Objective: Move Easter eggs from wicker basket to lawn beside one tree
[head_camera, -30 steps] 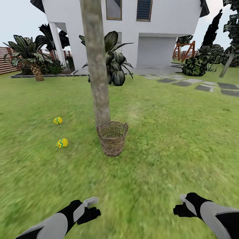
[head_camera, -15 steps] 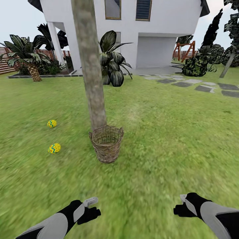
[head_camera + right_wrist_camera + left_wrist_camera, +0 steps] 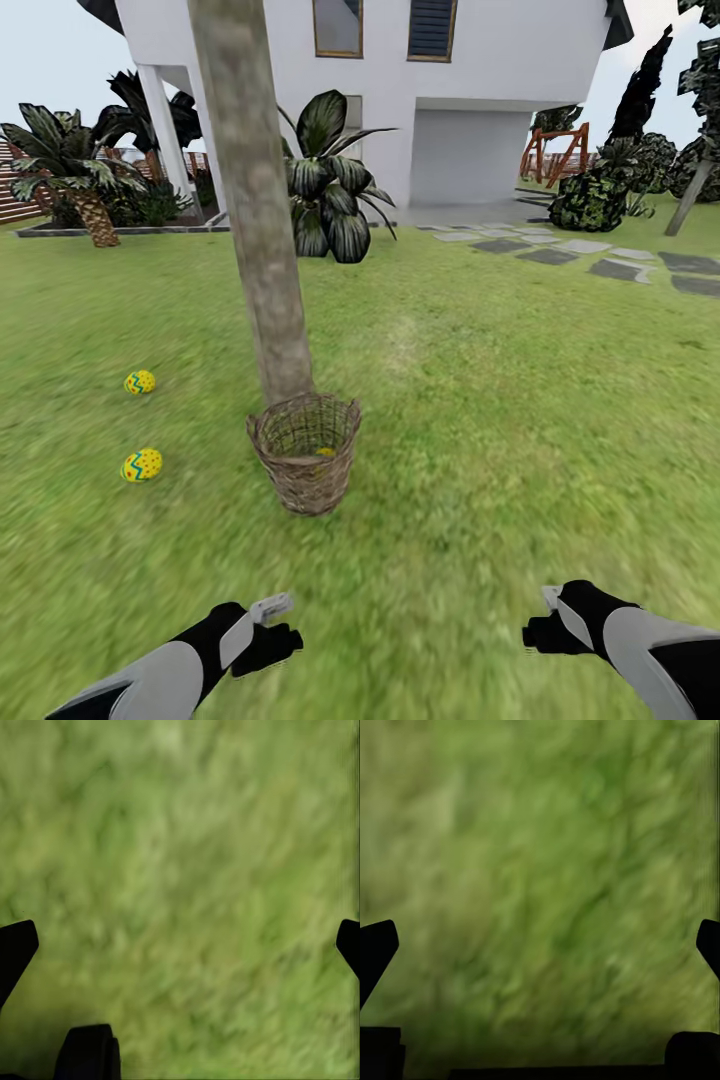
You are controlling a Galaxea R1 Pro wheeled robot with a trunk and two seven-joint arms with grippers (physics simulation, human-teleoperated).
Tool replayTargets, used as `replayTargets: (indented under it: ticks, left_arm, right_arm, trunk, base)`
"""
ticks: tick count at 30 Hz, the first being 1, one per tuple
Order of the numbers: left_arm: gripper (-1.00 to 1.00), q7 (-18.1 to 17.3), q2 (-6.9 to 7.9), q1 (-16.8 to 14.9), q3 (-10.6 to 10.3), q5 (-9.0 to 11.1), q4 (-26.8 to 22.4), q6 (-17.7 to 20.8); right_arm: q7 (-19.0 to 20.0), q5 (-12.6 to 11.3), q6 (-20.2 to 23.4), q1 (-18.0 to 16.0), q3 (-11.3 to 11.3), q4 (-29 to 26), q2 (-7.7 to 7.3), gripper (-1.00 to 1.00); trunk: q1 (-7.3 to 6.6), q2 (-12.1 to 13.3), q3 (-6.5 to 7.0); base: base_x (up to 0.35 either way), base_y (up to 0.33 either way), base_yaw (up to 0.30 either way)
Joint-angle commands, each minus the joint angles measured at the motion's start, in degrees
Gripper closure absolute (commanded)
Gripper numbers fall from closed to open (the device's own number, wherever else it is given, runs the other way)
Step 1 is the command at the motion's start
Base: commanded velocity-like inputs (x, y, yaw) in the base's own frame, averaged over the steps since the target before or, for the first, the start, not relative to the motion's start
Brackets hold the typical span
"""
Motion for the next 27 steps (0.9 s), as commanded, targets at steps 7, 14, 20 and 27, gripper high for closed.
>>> replayTargets:
  ticks: [7,14,20,27]
  left_arm:
    - [-1.00,-0.17,1.36,0.01,0.18,0.17,-0.48,0.37]
    - [-1.00,-0.33,3.79,0.01,0.22,2.14,-0.95,0.45]
    - [-1.00,-3.30,4.46,-0.01,0.18,2.20,-1.02,0.45]
    - [-1.00,-3.63,4.44,0.00,0.18,2.12,-1.02,0.37]
  right_arm:
    - [0.23,-0.54,0.06,-0.06,0.50,0.08,0.05,-1.00]
    - [0.24,-0.56,0.02,-0.06,0.50,0.08,0.05,-1.00]
    - [0.23,-0.54,0.03,-0.06,0.50,0.08,0.05,-1.00]
    - [0.23,-0.54,0.01,-0.06,0.50,0.08,0.13,-1.00]
  trunk:
    - [0.02,-0.02,-0.05]
    - [0.02,-0.02,-0.05]
    - [0.02,-0.02,-0.05]
    - [0.02,-0.02,-0.05]
  base:
    - [0.275,-0.043,0.000]
    - [0.250,-0.001,0.000]
    - [0.158,0.000,0.000]
    - [0.128,0.000,0.000]
